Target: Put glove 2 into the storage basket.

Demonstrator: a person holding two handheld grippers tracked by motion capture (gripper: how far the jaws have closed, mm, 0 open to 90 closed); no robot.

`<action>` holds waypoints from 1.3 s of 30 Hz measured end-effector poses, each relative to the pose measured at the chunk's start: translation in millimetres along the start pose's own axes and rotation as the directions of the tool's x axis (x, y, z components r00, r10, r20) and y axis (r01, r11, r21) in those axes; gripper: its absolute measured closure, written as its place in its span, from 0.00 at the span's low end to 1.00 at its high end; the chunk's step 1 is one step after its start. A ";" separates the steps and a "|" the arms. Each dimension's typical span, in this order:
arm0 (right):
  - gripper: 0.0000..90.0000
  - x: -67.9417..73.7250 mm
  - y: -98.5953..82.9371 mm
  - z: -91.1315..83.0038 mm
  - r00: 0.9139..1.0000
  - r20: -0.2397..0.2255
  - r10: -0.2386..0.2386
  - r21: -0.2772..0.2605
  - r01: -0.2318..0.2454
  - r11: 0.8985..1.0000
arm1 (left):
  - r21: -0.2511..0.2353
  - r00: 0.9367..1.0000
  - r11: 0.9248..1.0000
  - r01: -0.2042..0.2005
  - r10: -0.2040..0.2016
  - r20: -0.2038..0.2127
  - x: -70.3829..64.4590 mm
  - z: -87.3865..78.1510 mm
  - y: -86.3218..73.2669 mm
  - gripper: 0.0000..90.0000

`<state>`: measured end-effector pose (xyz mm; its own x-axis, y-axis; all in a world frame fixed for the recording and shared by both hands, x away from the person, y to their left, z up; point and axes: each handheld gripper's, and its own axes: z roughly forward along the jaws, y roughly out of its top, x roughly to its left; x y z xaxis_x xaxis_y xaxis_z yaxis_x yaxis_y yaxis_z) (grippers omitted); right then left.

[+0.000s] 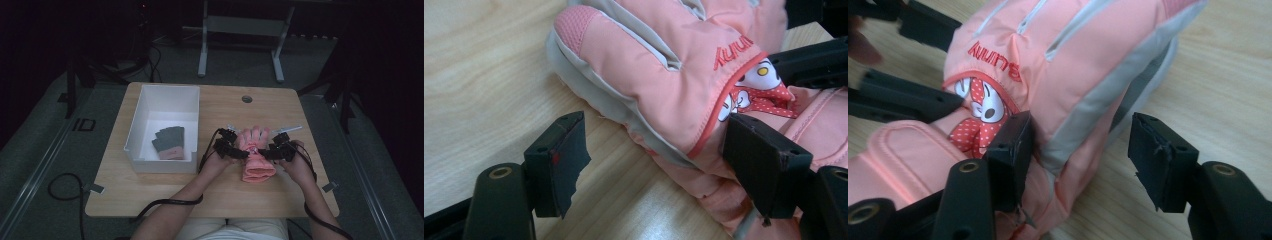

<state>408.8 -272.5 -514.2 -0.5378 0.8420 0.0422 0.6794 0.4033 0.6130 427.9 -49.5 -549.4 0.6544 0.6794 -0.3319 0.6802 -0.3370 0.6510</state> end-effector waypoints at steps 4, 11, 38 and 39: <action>0.66 2.1 -1.2 7.0 0.998 -0.054 0.022 0.007 -0.021 1.000 | 0.017 0.999 1.000 0.023 -0.024 0.044 4.6 8.1 1.9 0.36; 0.75 2.6 -1.3 9.4 0.996 -0.072 0.061 0.010 -0.061 0.998 | 0.011 0.987 0.998 0.057 -0.058 0.148 7.6 11.7 2.8 0.67; 0.79 26.4 35.2 -65.0 0.996 -0.079 0.049 -0.223 -0.066 0.973 | -0.070 0.995 0.993 -0.099 0.101 0.021 -38.0 -82.5 59.1 0.88; 0.79 27.9 38.7 -68.1 0.996 -0.082 0.047 -0.231 -0.065 0.971 | -0.073 0.994 0.992 -0.105 0.106 0.014 -39.0 -87.6 62.0 0.88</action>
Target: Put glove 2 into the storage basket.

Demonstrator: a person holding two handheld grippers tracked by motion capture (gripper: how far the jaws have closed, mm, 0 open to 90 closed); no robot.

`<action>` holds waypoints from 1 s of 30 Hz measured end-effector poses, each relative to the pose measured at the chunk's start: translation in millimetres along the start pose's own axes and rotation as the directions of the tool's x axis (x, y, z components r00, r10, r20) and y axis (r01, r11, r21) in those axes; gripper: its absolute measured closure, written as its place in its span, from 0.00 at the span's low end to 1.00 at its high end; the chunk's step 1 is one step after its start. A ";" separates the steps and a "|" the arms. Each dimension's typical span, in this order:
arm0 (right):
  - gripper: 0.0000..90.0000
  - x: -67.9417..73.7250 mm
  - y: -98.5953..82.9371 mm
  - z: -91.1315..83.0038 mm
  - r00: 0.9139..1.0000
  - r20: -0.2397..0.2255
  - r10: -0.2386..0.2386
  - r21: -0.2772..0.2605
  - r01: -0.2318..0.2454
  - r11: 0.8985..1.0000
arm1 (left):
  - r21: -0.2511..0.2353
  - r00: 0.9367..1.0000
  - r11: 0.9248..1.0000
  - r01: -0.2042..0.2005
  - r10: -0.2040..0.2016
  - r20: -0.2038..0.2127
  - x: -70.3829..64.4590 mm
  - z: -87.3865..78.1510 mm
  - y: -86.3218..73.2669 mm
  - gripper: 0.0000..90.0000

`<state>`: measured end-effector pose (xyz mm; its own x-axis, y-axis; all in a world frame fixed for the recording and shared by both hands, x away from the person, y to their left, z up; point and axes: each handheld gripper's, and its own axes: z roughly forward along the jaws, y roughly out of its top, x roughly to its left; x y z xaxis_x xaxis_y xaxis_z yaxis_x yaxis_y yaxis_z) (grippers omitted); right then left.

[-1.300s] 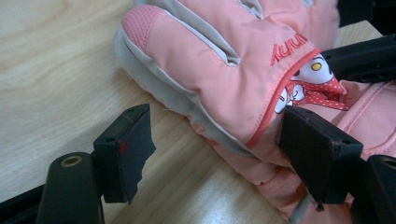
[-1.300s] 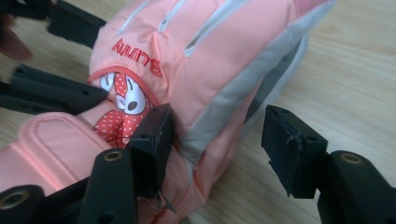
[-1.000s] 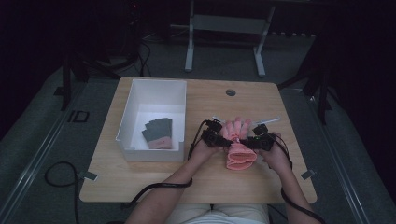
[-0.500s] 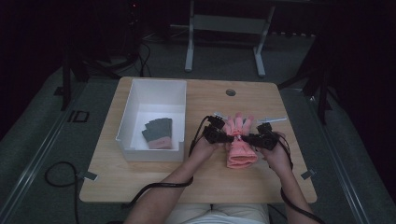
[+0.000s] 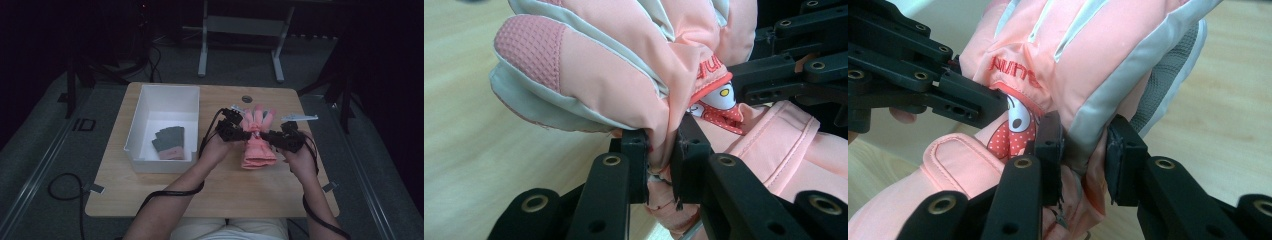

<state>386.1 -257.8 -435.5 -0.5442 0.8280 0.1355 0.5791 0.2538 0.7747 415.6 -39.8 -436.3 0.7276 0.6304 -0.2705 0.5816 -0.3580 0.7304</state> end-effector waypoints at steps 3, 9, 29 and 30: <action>0.79 7.8 13.4 -6.0 1.000 -0.004 -0.016 -0.022 0.016 1.000 | -0.005 1.000 1.000 -0.017 0.017 -0.011 -0.1 -15.3 8.2 0.88; 0.79 23.3 33.5 -8.4 0.999 -0.023 -0.046 -0.044 0.045 0.998 | -0.008 0.999 0.999 -0.039 0.039 -0.037 5.7 -43.1 16.1 0.88; 0.79 87.6 94.7 14.4 0.985 -0.089 -0.147 -0.069 0.141 0.988 | -0.023 0.990 1.000 -0.014 0.011 -0.141 37.7 -129.3 16.7 0.88; 0.79 91.0 97.5 16.0 0.984 -0.094 -0.153 -0.069 0.147 0.987 | -0.028 0.989 1.000 -0.010 0.006 -0.145 39.6 -133.5 15.6 0.88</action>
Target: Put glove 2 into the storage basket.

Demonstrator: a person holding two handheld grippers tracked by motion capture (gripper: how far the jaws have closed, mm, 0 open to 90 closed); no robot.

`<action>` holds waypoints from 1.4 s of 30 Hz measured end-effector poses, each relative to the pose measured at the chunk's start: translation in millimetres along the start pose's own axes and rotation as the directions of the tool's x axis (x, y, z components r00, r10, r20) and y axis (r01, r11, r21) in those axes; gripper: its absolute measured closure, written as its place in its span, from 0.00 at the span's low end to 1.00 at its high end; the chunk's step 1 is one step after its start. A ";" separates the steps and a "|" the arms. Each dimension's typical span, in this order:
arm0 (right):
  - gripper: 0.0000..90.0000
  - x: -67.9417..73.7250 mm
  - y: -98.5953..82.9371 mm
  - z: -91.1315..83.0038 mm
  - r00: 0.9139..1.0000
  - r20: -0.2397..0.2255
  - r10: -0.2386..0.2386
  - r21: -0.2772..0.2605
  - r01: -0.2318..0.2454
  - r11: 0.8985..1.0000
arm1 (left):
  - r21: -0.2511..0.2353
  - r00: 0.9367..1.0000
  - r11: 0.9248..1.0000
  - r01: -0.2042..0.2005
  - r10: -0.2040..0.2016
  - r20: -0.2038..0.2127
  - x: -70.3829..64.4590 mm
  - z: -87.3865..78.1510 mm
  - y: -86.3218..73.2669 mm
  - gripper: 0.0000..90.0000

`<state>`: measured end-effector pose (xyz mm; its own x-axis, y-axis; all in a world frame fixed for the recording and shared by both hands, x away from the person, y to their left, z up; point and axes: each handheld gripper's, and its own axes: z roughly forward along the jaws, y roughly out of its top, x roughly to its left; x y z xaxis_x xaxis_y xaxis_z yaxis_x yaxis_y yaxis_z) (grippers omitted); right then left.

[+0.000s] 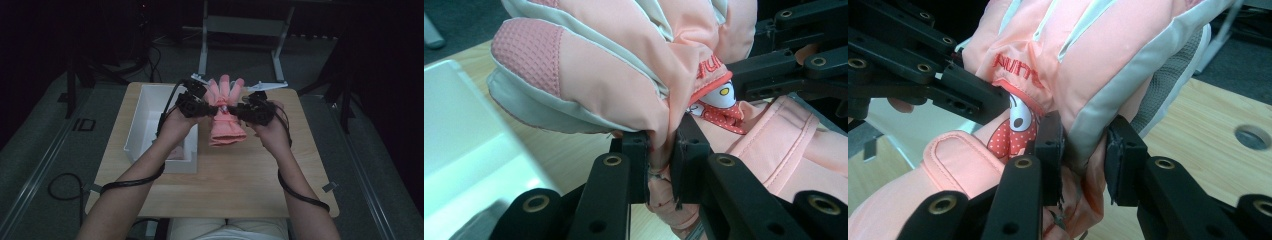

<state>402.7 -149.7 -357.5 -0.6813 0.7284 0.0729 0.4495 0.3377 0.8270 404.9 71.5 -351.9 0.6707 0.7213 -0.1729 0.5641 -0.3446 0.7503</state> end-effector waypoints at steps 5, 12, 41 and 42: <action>0.79 14.9 14.0 12.5 0.999 -0.025 -0.022 0.002 0.022 1.000 | 0.006 1.000 1.000 0.013 -0.013 -0.015 14.8 -18.6 -4.5 0.88; 0.79 35.9 29.6 29.1 0.998 -0.060 -0.037 -0.008 0.036 0.999 | 0.008 0.999 1.000 0.027 -0.027 -0.046 31.3 -44.6 -11.5 0.88; 0.79 98.9 41.1 132.3 0.993 -0.120 -0.020 0.071 0.029 0.997 | 0.128 0.993 0.988 0.087 -0.075 -0.096 120.0 -68.7 -65.3 0.88; 0.79 98.4 39.0 137.2 0.993 -0.118 -0.019 0.081 0.029 0.996 | 0.135 0.992 0.986 0.094 -0.082 -0.096 122.5 -64.6 -68.2 0.88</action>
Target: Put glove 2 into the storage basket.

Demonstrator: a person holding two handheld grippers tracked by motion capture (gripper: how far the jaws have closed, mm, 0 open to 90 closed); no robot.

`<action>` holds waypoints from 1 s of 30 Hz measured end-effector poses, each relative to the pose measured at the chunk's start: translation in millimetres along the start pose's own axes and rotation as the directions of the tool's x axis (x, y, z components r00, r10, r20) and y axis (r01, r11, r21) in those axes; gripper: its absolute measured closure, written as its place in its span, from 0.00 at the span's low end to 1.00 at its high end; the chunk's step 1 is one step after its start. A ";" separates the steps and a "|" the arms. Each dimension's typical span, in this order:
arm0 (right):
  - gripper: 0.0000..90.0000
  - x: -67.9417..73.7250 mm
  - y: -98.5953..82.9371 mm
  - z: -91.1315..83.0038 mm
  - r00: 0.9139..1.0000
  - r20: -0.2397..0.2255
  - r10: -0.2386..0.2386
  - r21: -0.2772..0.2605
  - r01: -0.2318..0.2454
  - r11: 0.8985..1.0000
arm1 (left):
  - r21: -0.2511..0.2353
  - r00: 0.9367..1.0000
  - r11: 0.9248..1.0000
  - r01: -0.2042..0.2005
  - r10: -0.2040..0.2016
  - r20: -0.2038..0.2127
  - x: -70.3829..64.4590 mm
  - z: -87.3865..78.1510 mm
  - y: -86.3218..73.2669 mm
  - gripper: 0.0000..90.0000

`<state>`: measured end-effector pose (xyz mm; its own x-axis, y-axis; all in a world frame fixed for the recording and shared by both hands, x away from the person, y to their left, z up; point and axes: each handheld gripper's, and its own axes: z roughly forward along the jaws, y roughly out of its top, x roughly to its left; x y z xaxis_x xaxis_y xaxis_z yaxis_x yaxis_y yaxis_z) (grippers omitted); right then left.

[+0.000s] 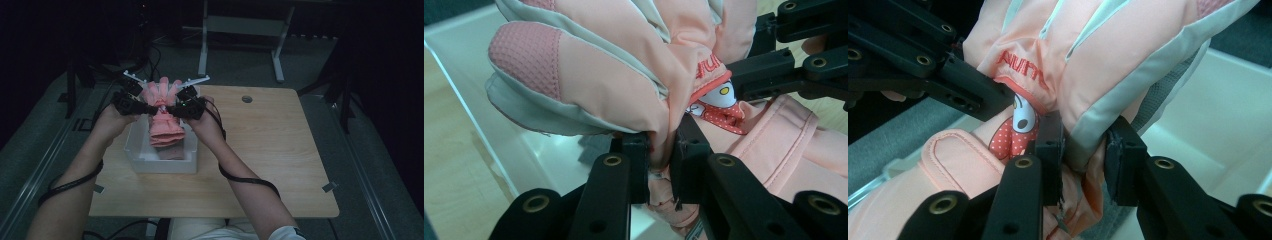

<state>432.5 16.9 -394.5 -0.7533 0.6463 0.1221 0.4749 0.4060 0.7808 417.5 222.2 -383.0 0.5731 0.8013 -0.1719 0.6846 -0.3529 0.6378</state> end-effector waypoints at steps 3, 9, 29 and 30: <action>0.80 -1.1 -5.7 14.5 1.000 0.017 -0.001 0.043 0.000 0.999 | 0.028 1.000 0.999 0.022 -0.022 0.006 6.5 14.4 -5.9 0.88; 0.81 -7.9 -16.0 39.1 0.999 0.034 0.016 0.124 -0.020 0.992 | 0.083 0.998 0.994 0.068 -0.069 0.008 16.8 41.8 -13.7 0.89; 0.77 -14.5 -19.4 71.4 0.998 0.046 0.033 0.344 -0.047 0.938 | 0.225 0.994 0.974 0.027 -0.003 -0.106 13.7 74.7 -20.2 0.87; 0.76 -14.9 -19.1 71.8 0.998 0.049 0.035 0.347 -0.050 0.936 | 0.226 0.993 0.973 0.034 -0.008 -0.115 13.6 74.9 -20.4 0.86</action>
<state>467.3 46.0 -455.3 -0.7128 0.6911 0.1195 0.6406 0.5722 0.5121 445.1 204.1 -454.6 0.5119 0.8544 -0.0895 0.7879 -0.4255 0.4451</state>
